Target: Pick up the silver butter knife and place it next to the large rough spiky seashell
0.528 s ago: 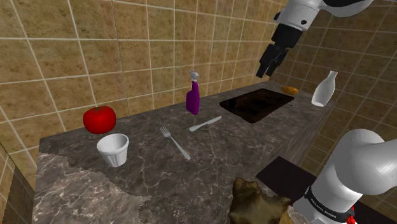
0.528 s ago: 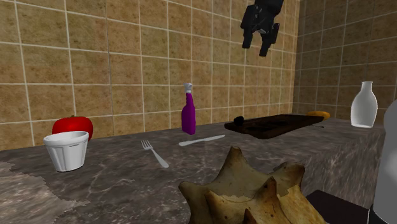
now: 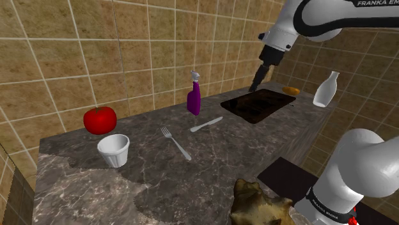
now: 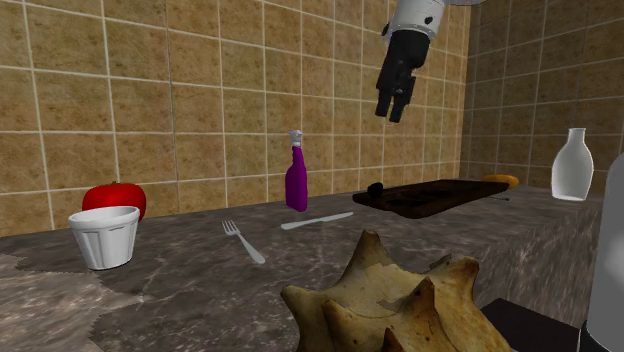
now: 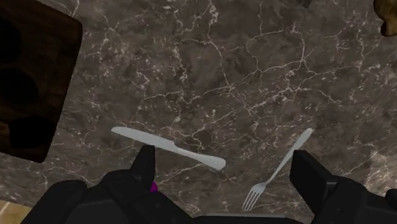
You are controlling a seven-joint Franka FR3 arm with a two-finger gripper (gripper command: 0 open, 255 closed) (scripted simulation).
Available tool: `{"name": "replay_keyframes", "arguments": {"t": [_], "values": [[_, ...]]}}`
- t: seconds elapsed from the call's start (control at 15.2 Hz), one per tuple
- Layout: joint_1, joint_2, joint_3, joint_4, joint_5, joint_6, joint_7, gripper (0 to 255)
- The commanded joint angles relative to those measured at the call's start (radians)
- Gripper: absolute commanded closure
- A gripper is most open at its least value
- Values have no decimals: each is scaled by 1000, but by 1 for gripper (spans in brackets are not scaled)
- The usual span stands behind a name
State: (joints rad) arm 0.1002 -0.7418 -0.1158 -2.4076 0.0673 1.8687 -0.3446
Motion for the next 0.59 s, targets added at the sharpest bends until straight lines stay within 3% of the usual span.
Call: {"name": "replay_keyframes", "arguments": {"t": [0.0,0.53], "values": [[29,51,-37,-14,-12,67,-113,0],[159,300,-181,-20,-9,315,-552,0]]}}
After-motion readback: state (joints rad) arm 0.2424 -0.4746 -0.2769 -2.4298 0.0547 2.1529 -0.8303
